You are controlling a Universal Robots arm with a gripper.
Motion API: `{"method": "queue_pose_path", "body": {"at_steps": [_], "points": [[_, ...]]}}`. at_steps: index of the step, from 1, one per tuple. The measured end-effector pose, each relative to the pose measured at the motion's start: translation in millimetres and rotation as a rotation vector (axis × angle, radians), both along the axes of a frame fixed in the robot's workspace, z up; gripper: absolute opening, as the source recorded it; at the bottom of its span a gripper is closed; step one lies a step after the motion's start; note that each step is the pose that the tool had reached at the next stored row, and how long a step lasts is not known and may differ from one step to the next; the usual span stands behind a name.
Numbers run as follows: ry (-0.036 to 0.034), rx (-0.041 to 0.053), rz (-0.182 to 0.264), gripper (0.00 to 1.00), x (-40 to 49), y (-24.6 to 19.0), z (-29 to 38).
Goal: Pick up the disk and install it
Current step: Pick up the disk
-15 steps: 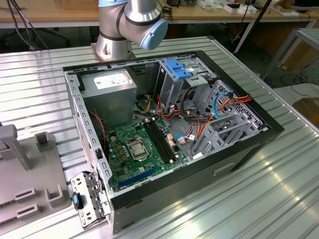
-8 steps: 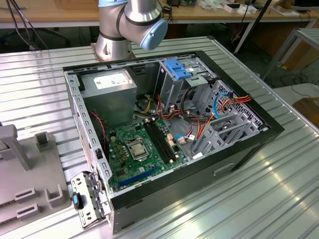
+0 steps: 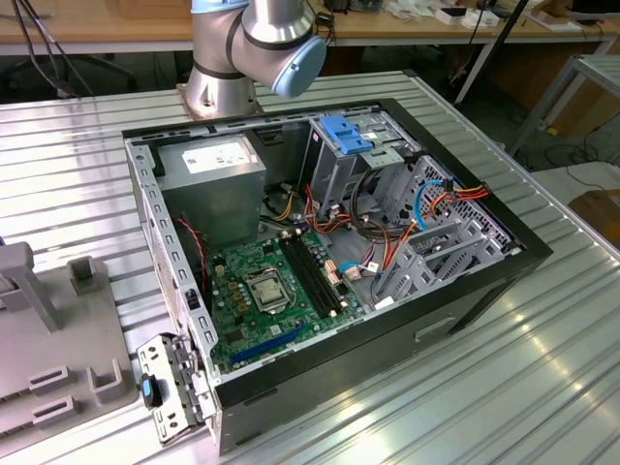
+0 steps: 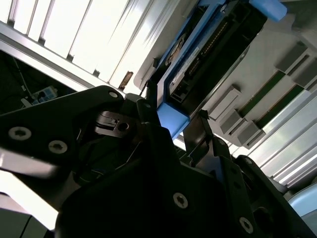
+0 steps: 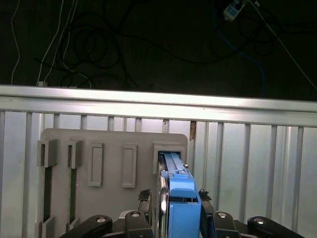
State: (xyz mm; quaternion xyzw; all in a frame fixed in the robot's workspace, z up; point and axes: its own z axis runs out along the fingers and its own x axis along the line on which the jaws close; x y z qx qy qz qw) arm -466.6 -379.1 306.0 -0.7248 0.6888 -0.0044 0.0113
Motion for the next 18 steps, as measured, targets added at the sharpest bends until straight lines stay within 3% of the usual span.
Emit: {"method": "queue_pose_path", "body": {"at_steps": [18], "points": [[0.0008,0.0022,-0.004,0.48,0.5,0.0,1.3]]}}
